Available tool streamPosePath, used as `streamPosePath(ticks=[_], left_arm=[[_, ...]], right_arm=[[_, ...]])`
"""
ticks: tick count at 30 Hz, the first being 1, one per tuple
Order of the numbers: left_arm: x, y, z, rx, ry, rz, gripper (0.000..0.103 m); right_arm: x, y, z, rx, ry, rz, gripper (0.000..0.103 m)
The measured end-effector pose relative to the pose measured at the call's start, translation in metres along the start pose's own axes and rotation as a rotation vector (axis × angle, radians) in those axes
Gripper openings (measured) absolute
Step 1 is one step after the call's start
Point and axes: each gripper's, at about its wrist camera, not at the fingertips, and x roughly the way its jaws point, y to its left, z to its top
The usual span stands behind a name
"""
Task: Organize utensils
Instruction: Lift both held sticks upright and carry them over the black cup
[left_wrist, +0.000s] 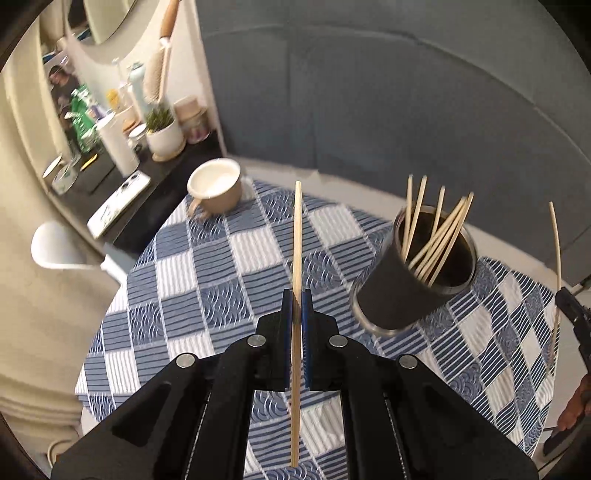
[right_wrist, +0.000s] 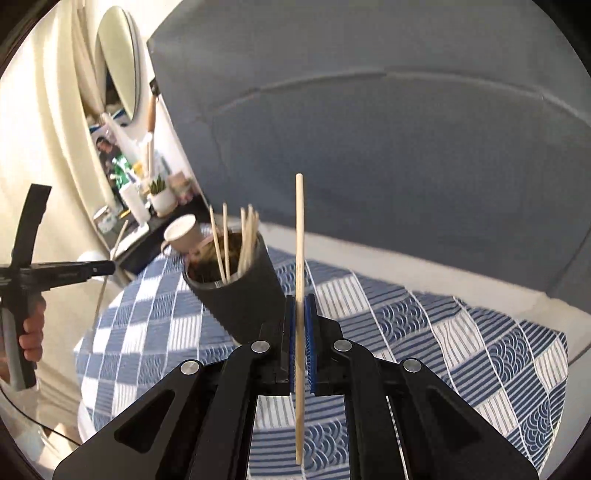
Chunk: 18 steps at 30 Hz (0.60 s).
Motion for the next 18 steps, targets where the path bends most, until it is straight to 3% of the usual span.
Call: streamPosePath(ticks=[12,18], left_arm=[[0.009,-0.014,0.063,0.103,-0.085,-0.166,0.005],[-0.001,-0.024,0.079,0.171,-0.193,-0.375,0.005]], right_arm=[[0.024,0.037,0.04,0.038,-0.14,0.03,0.005],[0.043,0.042,0.047,0.089,-0.213,0.097,0.005]])
